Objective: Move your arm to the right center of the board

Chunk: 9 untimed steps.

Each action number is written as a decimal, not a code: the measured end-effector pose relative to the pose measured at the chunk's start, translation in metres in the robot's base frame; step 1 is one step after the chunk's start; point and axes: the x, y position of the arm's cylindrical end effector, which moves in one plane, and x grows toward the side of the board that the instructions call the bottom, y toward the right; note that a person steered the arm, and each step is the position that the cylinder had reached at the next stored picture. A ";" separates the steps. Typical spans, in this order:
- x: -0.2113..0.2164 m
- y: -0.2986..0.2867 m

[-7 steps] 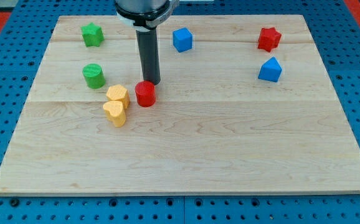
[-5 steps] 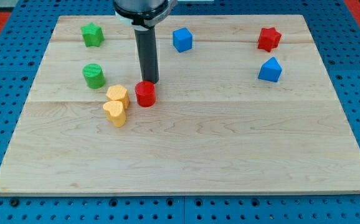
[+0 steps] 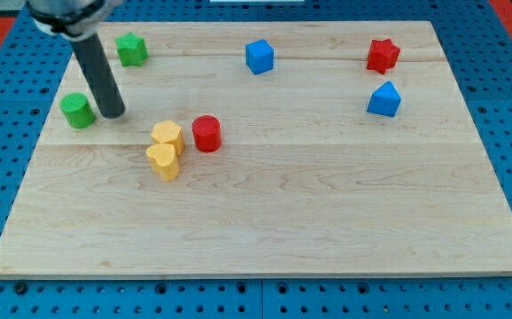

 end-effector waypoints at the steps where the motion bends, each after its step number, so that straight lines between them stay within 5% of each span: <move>1: 0.042 0.000; 3: 0.070 0.017; 7: 0.073 0.244; 9: 0.033 0.329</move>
